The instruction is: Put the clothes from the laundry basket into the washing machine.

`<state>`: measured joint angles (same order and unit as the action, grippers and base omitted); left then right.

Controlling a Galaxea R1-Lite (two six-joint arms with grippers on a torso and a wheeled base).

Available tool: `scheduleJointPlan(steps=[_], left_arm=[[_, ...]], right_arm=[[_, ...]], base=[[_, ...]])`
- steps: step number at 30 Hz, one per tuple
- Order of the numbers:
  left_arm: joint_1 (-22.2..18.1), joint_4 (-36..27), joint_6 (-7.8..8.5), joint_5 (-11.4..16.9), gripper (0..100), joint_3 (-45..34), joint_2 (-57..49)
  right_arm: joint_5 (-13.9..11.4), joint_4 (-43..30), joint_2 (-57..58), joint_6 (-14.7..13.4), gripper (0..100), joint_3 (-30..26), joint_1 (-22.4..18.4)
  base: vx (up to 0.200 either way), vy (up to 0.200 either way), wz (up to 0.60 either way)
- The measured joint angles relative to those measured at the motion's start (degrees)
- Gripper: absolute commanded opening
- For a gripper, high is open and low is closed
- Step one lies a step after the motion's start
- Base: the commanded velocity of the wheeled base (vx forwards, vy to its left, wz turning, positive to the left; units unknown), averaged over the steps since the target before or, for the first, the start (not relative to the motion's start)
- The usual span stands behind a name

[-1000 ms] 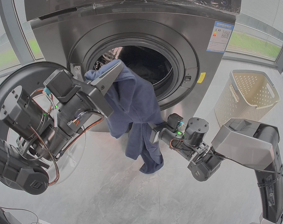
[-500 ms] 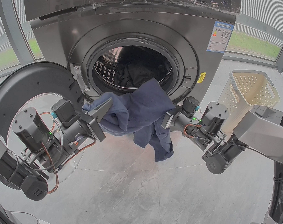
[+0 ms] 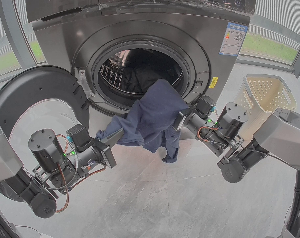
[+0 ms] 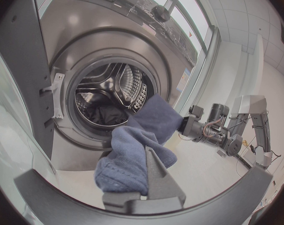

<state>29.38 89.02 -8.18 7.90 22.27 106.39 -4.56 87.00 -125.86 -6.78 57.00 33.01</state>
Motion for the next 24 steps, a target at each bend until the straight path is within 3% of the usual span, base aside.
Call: scheduleJointPlan(steps=[24], left_arm=[[0.5, 0.0, 0.17, 0.1, 0, -0.7, 8.4]], right_arm=[[0.3, -0.3, 2.7, 0.1, 0, -0.1, 0.8]], base=[[0.000, 0.000, 0.00]])
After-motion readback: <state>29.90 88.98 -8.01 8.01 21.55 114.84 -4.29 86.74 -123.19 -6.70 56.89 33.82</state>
